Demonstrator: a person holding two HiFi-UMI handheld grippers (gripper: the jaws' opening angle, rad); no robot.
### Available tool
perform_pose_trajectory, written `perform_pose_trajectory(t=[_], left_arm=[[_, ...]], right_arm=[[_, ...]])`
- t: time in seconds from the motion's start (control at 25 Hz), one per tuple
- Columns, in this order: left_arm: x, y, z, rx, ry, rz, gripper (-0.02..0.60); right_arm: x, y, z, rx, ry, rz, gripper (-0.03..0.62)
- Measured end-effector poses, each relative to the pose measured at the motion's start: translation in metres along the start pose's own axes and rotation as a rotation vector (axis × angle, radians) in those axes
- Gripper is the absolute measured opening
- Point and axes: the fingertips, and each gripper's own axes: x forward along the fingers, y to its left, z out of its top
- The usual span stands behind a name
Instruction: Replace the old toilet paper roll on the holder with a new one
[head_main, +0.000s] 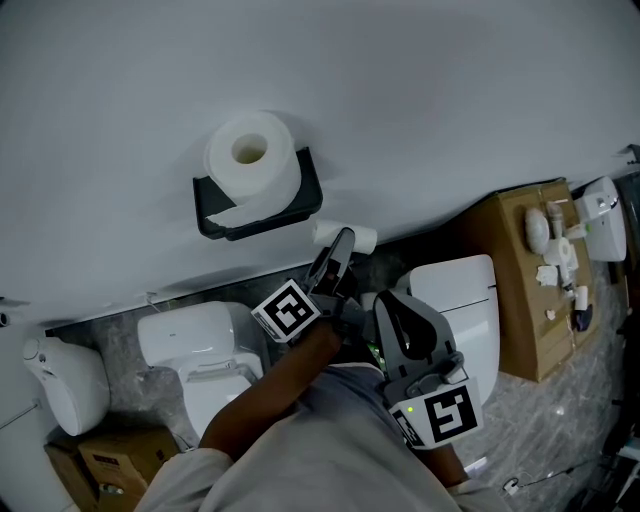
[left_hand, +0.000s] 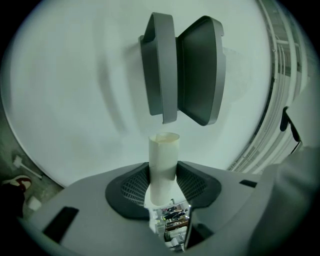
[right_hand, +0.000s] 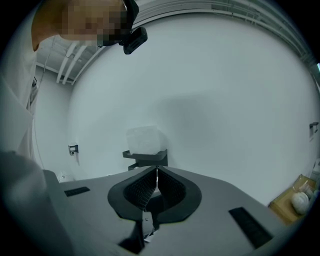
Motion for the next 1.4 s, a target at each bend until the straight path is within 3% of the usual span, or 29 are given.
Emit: perform_pose_trajectory(t=[0.16, 0.32, 1.24, 1.4], left_arm=[[-0.016, 0.014, 0.001, 0.122, 0.04, 0.07, 0.172], [-0.037, 0.023, 0.006, 0.18, 0.049, 0.132, 0.169], [-0.117, -0.023, 0.063, 0.845, 0.031, 0.255, 0.169], [-0.124, -0.031, 0.071, 0.898, 0.014, 0.262, 0.169]], right_arm=[[0.005, 0.007, -0.002, 0.0, 0.001, 0.028, 0.018], [0.01, 0.016, -0.002, 0.001, 0.0, 0.062, 0.018], [0.025, 0.065, 0.0, -0.004, -0.014, 0.198, 0.018], [0.026, 0.07, 0.001, -0.004, -0.014, 0.208, 0.018]])
